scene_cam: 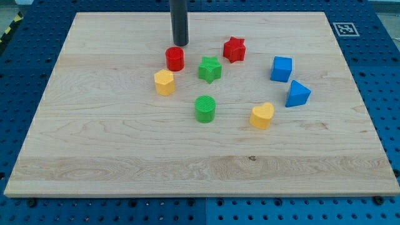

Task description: Nudge the green star

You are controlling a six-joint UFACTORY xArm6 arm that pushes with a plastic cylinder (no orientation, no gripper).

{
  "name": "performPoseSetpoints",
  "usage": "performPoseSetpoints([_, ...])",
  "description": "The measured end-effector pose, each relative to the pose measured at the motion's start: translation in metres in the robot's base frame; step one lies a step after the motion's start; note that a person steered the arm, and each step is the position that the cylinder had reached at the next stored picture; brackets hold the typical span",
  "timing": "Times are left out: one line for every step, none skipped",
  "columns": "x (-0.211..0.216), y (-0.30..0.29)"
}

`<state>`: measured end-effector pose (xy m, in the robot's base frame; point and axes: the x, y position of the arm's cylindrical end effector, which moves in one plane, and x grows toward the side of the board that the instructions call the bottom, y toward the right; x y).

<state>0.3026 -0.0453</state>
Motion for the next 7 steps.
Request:
performPoseSetpoints([0.011,0.001])
performPoseSetpoints([0.018,0.009])
performPoseSetpoints([0.025,0.023])
performPoseSetpoints([0.032,0.040])
performPoseSetpoints([0.037,0.059])
performPoseSetpoints([0.041,0.078])
performPoseSetpoints([0.042,0.082])
